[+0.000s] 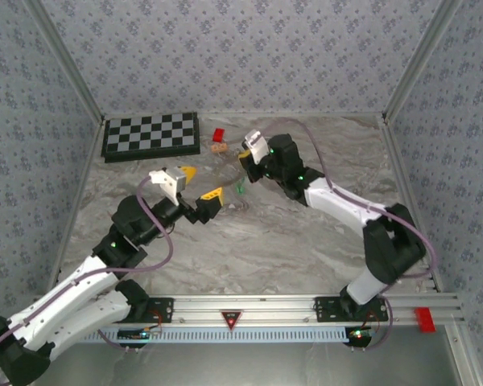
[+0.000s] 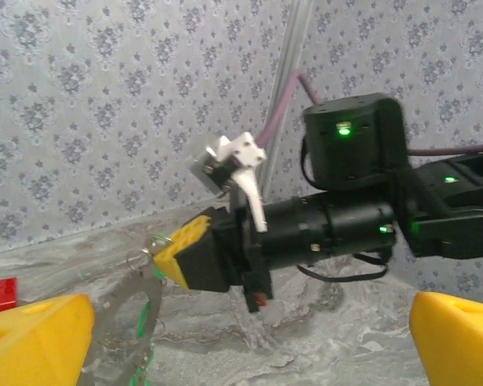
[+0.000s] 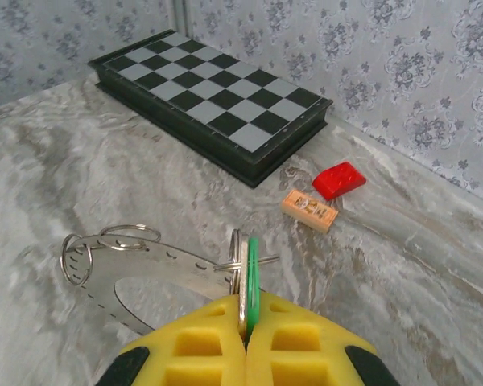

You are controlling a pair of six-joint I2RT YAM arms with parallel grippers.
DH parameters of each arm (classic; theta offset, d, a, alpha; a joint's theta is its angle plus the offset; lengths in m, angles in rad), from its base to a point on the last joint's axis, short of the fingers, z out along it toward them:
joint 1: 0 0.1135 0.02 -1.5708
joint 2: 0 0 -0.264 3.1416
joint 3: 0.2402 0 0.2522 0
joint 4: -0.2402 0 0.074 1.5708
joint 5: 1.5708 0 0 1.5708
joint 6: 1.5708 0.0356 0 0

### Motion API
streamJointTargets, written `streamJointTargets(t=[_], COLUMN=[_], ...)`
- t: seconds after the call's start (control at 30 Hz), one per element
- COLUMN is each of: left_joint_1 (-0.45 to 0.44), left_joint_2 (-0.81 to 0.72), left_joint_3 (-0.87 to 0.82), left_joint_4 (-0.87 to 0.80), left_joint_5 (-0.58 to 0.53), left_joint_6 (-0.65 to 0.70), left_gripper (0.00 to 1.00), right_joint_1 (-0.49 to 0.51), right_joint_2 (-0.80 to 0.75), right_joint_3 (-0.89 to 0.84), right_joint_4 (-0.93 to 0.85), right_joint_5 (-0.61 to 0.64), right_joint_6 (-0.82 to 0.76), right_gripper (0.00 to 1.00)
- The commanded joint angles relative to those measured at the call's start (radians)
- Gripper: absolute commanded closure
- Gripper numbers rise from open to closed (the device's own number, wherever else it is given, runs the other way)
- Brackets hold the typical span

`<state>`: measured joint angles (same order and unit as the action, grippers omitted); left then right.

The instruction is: Put the keys on the keyring

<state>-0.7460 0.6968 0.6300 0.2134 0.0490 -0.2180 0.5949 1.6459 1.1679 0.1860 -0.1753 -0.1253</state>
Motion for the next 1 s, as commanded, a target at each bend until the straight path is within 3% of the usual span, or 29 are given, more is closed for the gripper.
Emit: streamJointTargets(t=[0.0, 0.17, 0.27, 0.97], left_joint_1=[0.008, 0.01, 0.01, 0.028], left_joint_2=[-0.047, -0.105, -0.15, -0.183], left_joint_3=[0.001, 0.001, -0.006, -0.036], left_joint_4=[-0.024, -0.085, -0.113, -0.122], left_joint_5=[-0.044, -0.067, -0.085, -0.083], left_joint_6=[0.006, 0.007, 0.012, 0.021], left_gripper=[0.01, 0.01, 0.01, 0.01], right_joint_1=[-0.017, -0.027, -0.022, 0.123], right_joint_2=[0.105, 0.245, 0.258, 0.039], right_joint_3=[0.125, 0.237, 0.218, -0.21], right_joint_4=[0.092, 0.081, 0.087, 0.198], right_joint_5=[0.023, 0.036, 0.048, 0.185], right_joint_6=[0.018, -0.023, -0.02, 0.029], right_gripper=[1.0, 1.0, 1.0, 1.0])
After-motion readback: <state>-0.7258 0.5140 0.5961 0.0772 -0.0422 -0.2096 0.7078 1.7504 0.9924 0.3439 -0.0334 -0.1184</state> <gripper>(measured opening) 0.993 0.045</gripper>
